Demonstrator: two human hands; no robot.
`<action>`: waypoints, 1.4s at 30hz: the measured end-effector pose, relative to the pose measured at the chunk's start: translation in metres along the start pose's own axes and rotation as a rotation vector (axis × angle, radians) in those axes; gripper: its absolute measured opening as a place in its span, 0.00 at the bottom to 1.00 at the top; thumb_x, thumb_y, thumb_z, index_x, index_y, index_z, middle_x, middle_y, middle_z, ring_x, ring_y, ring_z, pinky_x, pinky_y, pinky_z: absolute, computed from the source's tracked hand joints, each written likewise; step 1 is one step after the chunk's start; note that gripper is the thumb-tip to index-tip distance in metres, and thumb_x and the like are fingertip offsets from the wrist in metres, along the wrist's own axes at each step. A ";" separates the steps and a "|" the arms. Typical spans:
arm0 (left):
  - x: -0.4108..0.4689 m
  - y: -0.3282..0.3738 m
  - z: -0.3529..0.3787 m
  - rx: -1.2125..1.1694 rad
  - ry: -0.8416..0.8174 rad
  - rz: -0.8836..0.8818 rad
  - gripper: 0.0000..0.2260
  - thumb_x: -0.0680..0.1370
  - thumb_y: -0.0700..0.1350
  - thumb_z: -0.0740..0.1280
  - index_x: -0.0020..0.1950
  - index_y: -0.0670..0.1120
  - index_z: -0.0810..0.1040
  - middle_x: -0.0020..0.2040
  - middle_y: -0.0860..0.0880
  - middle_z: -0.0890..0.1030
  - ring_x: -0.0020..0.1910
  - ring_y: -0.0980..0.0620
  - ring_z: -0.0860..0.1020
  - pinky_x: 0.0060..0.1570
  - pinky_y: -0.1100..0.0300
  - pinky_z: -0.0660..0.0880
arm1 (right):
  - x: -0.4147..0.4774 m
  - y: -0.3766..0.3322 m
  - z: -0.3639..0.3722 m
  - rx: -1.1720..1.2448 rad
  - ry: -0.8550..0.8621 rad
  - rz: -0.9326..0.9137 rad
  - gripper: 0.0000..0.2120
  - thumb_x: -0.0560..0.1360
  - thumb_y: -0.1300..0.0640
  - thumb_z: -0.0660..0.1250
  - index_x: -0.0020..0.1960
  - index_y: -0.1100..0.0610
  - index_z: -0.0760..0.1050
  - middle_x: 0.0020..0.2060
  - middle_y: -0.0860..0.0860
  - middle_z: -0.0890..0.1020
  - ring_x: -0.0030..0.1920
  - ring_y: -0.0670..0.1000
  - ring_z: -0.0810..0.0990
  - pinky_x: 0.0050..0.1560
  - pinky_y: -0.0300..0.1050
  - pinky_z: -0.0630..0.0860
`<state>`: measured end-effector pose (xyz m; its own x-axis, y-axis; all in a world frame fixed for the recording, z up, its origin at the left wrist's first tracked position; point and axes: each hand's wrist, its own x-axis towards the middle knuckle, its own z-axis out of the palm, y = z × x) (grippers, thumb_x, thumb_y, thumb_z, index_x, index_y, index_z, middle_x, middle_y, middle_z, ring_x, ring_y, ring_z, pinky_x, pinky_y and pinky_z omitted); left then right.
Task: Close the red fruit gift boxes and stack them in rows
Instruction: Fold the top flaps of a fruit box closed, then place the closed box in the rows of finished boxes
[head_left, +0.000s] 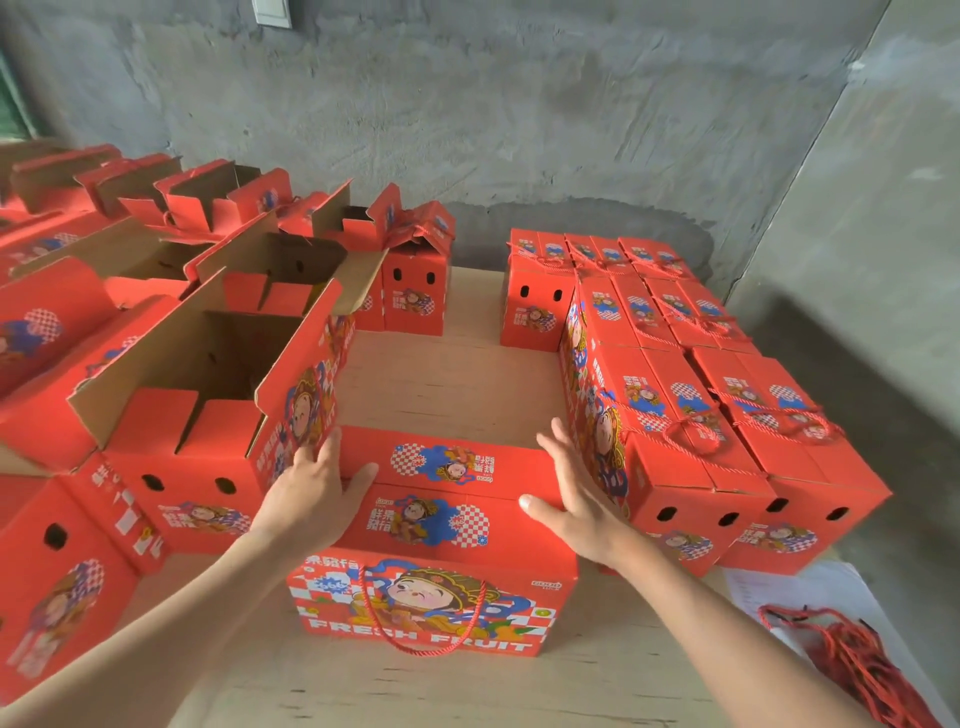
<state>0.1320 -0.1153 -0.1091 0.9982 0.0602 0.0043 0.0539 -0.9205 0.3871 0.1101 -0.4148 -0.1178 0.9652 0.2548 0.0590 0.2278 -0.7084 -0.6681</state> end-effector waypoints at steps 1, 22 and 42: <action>-0.007 0.001 -0.001 0.013 0.072 0.047 0.30 0.78 0.63 0.53 0.75 0.45 0.60 0.70 0.40 0.67 0.66 0.39 0.70 0.65 0.45 0.68 | 0.006 -0.001 -0.004 -0.011 0.008 -0.040 0.32 0.78 0.55 0.64 0.76 0.53 0.51 0.75 0.46 0.47 0.74 0.40 0.42 0.72 0.35 0.43; 0.022 0.050 0.051 -0.403 -0.257 -0.116 0.27 0.81 0.61 0.45 0.76 0.59 0.38 0.78 0.51 0.44 0.77 0.47 0.44 0.72 0.40 0.41 | -0.056 -0.049 0.041 -0.454 0.307 0.183 0.30 0.78 0.37 0.52 0.66 0.60 0.67 0.55 0.56 0.76 0.53 0.57 0.78 0.50 0.47 0.75; -0.018 0.051 0.044 -1.237 -0.224 -0.638 0.16 0.79 0.51 0.62 0.35 0.45 0.71 0.31 0.47 0.71 0.29 0.49 0.69 0.34 0.59 0.68 | 0.015 -0.070 0.000 1.030 0.362 0.697 0.24 0.78 0.56 0.65 0.71 0.62 0.64 0.69 0.57 0.70 0.69 0.55 0.68 0.53 0.45 0.68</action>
<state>0.1181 -0.1806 -0.1299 0.8011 0.1625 -0.5760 0.5504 0.1783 0.8157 0.1083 -0.3611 -0.0703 0.8560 -0.2672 -0.4425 -0.3811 0.2523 -0.8895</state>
